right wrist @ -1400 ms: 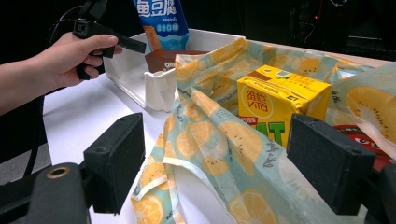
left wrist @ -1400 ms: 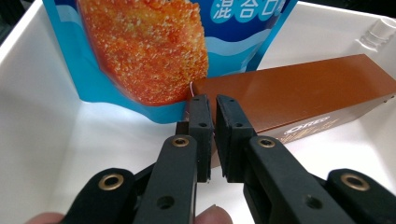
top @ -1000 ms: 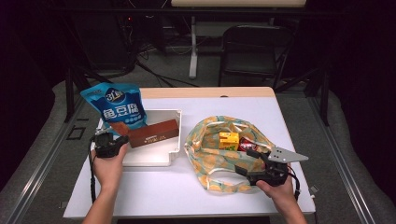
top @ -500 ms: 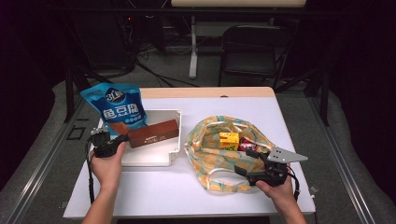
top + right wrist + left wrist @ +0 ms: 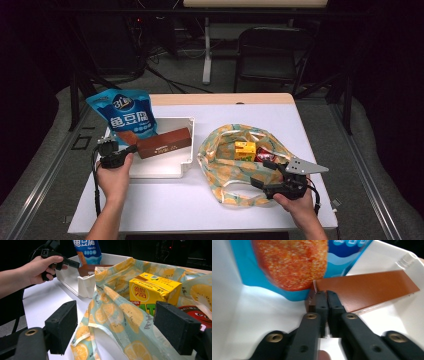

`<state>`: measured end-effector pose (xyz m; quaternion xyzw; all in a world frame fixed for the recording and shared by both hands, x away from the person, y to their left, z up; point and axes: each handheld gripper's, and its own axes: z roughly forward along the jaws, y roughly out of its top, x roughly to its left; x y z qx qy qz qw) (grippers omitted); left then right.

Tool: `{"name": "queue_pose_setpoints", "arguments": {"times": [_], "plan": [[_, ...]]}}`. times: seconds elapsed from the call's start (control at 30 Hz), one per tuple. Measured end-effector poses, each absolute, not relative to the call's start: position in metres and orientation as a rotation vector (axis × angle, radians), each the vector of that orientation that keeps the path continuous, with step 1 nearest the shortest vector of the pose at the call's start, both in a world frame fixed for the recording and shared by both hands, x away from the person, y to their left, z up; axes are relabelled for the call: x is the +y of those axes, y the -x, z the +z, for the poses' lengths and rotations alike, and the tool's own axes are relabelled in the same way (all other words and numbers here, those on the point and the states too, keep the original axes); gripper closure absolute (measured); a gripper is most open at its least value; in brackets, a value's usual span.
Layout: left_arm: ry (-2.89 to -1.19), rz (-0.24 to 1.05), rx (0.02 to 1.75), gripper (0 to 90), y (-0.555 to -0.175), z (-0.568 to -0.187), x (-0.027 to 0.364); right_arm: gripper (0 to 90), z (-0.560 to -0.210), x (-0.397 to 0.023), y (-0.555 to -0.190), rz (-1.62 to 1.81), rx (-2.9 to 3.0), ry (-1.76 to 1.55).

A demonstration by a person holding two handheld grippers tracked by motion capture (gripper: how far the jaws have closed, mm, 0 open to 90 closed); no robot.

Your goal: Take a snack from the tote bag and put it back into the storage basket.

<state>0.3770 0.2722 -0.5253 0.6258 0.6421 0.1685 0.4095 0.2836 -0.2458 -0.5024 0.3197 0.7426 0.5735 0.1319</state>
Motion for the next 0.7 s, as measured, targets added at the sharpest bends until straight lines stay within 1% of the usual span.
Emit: {"name": "queue_pose_setpoints", "arguments": {"times": [0.07,0.33,0.7], "plan": [[-1.613,0.439,1.617,90.0,-0.378,-0.522,0.27,19.2,-0.502,-0.246,-0.284,1.664,2.159,-0.923],[-1.638,0.432,1.627,90.0,-0.377,-0.519,0.278,19.2,-0.503,-0.249,-0.285,1.662,2.159,-0.929],[-1.581,0.486,1.629,90.0,-0.367,-0.518,0.291,19.3,-0.503,-0.246,-0.285,1.657,2.161,-0.925]]}}
